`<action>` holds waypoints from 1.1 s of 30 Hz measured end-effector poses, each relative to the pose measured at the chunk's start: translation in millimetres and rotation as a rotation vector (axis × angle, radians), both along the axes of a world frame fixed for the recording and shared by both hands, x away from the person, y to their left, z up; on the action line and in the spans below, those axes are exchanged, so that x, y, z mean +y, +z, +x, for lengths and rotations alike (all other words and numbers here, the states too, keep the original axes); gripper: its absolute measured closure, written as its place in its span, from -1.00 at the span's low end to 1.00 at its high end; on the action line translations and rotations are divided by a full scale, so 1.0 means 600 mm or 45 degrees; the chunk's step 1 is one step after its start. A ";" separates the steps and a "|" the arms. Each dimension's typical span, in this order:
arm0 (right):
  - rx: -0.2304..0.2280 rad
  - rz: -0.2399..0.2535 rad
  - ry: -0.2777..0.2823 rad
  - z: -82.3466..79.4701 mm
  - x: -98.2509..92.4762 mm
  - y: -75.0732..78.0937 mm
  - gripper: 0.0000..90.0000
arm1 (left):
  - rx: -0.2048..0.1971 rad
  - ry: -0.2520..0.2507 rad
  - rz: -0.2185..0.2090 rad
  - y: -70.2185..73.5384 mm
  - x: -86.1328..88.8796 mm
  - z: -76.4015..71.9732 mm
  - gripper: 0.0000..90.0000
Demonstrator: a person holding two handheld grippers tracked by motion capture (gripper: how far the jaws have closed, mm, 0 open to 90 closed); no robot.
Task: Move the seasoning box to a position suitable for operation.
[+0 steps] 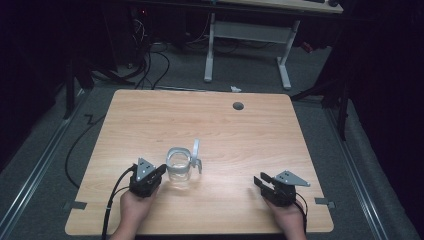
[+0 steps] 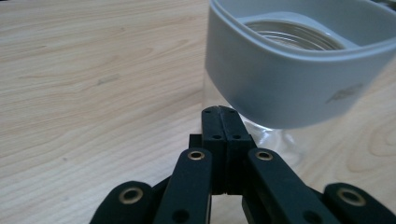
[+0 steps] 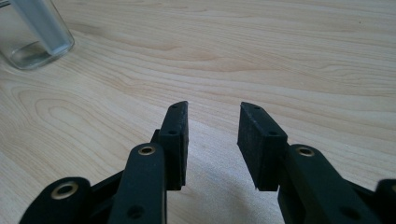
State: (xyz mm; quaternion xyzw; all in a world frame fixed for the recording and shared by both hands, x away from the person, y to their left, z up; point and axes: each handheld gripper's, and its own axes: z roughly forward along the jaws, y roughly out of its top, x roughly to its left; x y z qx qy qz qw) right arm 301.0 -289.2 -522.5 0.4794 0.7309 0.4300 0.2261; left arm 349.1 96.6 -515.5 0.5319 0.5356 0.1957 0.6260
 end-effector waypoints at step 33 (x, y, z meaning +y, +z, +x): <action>-0.002 -0.011 0.010 -0.002 0.000 -0.001 0.41 | 0.020 -0.019 -0.030 -0.006 -0.045 0.028 1.00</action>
